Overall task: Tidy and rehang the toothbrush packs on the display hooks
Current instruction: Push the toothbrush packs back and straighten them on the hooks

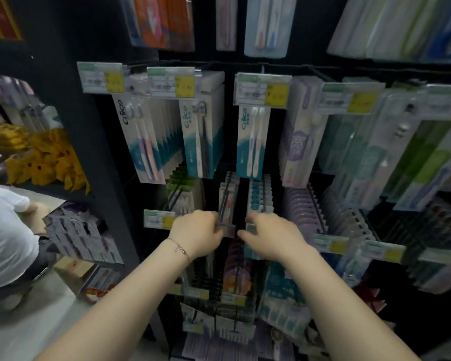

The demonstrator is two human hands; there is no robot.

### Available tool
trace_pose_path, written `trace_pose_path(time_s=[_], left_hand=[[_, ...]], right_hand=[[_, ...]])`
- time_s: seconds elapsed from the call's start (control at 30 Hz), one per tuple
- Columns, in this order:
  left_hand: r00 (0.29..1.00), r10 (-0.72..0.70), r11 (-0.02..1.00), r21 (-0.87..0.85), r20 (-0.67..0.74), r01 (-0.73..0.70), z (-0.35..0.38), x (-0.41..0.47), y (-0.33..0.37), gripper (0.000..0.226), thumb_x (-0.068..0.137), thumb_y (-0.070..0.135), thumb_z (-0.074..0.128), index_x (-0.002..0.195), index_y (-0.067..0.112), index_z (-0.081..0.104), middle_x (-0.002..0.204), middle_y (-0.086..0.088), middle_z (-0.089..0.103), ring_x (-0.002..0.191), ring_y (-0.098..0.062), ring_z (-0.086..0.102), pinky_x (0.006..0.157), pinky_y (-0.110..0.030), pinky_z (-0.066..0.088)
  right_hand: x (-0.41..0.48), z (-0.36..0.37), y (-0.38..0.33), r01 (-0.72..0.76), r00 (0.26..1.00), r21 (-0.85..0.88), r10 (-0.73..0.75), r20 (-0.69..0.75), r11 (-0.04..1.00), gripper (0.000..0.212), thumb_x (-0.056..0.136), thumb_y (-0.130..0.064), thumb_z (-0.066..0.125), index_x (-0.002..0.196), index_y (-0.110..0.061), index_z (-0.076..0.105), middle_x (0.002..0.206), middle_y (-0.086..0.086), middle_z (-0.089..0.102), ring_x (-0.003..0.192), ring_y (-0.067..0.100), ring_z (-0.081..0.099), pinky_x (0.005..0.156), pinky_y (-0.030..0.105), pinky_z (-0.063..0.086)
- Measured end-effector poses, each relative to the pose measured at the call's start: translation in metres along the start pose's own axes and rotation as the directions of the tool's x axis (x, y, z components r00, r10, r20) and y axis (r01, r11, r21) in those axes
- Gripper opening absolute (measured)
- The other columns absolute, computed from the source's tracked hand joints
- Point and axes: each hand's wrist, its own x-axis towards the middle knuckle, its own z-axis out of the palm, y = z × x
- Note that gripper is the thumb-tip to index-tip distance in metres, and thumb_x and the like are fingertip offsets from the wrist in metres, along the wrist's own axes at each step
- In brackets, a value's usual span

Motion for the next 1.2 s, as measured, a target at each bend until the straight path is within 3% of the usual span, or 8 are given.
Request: trace_pose_path(time_s=[0.2, 0.4, 0.5, 0.57, 0.7, 0.87, 1.03, 1.2], left_hand=[[0.993, 0.06, 0.924, -0.37, -0.1, -0.093, -0.027, 0.031, 0.044, 0.046, 0.1, 0.039, 0.053, 0.142, 0.02, 0.047, 0.138, -0.005, 0.057, 0.125, -0.022, 0.055, 0.101, -0.036, 0.049], [0.958, 0.208, 0.744, -0.603, -0.198, -0.286, -0.034, 0.051, 0.129, 0.055, 0.104, 0.03, 0.051, 0.155, 0.022, 0.032, 0.154, 0.0, 0.042, 0.141, -0.014, 0.04, 0.109, -0.022, 0.034], [0.948, 0.23, 0.675, -0.665, -0.22, -0.318, -0.035, 0.059, 0.167, 0.059, 0.105, 0.028, 0.048, 0.159, 0.025, 0.023, 0.161, 0.0, 0.032, 0.147, -0.015, 0.032, 0.114, -0.024, 0.029], [0.94, 0.253, 0.622, -0.705, -0.231, -0.341, -0.036, 0.063, 0.19, 0.065, 0.105, 0.023, 0.047, 0.161, 0.028, 0.013, 0.164, -0.001, 0.025, 0.149, -0.016, 0.028, 0.12, -0.03, 0.027], [0.926, 0.288, 0.597, -0.71, -0.245, -0.374, -0.033, 0.066, 0.219, 0.076, 0.105, 0.016, 0.043, 0.159, 0.036, -0.007, 0.166, 0.001, 0.018, 0.147, -0.012, 0.029, 0.111, -0.017, 0.027], [0.932, 0.304, 0.617, -0.705, -0.199, -0.351, -0.024, 0.079, 0.235, 0.082, 0.105, 0.008, 0.039, 0.156, 0.034, -0.019, 0.169, 0.001, -0.002, 0.155, -0.011, 0.003, 0.121, -0.024, 0.013], [0.946, 0.287, 0.64, -0.705, -0.15, -0.306, -0.021, 0.091, 0.245, 0.092, 0.099, -0.001, 0.039, 0.153, 0.037, -0.025, 0.169, 0.0, -0.008, 0.155, -0.013, 0.002, 0.125, -0.034, 0.02], [0.96, 0.243, 0.626, -0.734, -0.136, -0.262, -0.023, 0.101, 0.252, 0.092, 0.099, 0.0, 0.039, 0.152, 0.042, -0.024, 0.166, -0.004, 0.013, 0.124, -0.007, 0.037, 0.095, -0.02, 0.041]], right_hand=[[-0.004, -0.042, 0.043, -0.103, 0.933, 0.155, 0.149, -0.328, 0.983, 0.042, 0.096, -0.049, 0.046, 0.13, -0.024, 0.049, 0.124, 0.002, 0.056, 0.104, 0.024, 0.059, 0.076, 0.039, 0.054], [-0.027, -0.055, 0.089, -0.17, 0.625, 0.319, 0.352, -0.697, 0.933, 0.023, 0.093, -0.034, 0.056, 0.109, -0.019, 0.061, 0.099, 0.001, 0.064, 0.087, 0.027, 0.062, 0.063, 0.032, 0.046], [-0.031, -0.054, 0.116, -0.16, 0.482, 0.319, 0.355, -0.801, 0.934, 0.029, 0.088, -0.025, 0.063, 0.113, -0.011, 0.059, 0.112, 0.008, 0.056, 0.101, 0.031, 0.058, 0.068, 0.032, 0.044], [-0.034, -0.056, 0.133, -0.132, 0.444, 0.314, 0.339, -0.829, 0.94, 0.04, 0.086, -0.02, 0.066, 0.121, -0.005, 0.052, 0.124, 0.014, 0.049, 0.114, 0.033, 0.05, 0.084, 0.038, 0.045], [-0.034, -0.059, 0.153, -0.001, 0.537, 0.409, 0.346, -0.769, 0.912, 0.063, 0.093, -0.016, 0.06, 0.147, -0.007, 0.029, 0.155, 0.016, 0.025, 0.144, 0.026, 0.022, 0.115, 0.034, 0.022], [-0.027, -0.064, 0.169, 0.122, 0.705, 0.552, 0.319, -0.634, 0.825, 0.075, 0.102, -0.016, 0.044, 0.157, -0.022, -0.007, 0.165, 0.0, -0.01, 0.146, 0.0, -0.011, 0.116, 0.022, -0.003], [-0.024, -0.07, 0.179, 0.149, 0.808, 0.596, 0.25, -0.533, 0.789, 0.08, 0.101, -0.011, 0.044, 0.154, -0.036, -0.011, 0.161, -0.015, -0.003, 0.146, -0.002, 0.0, 0.111, 0.017, 0.01], [-0.022, -0.08, 0.184, 0.111, 0.837, 0.635, 0.272, -0.475, 0.765, 0.082, 0.101, -0.013, 0.044, 0.151, -0.046, -0.012, 0.162, -0.01, 0.015, 0.124, -0.006, 0.022, 0.097, 0.017, 0.028]])
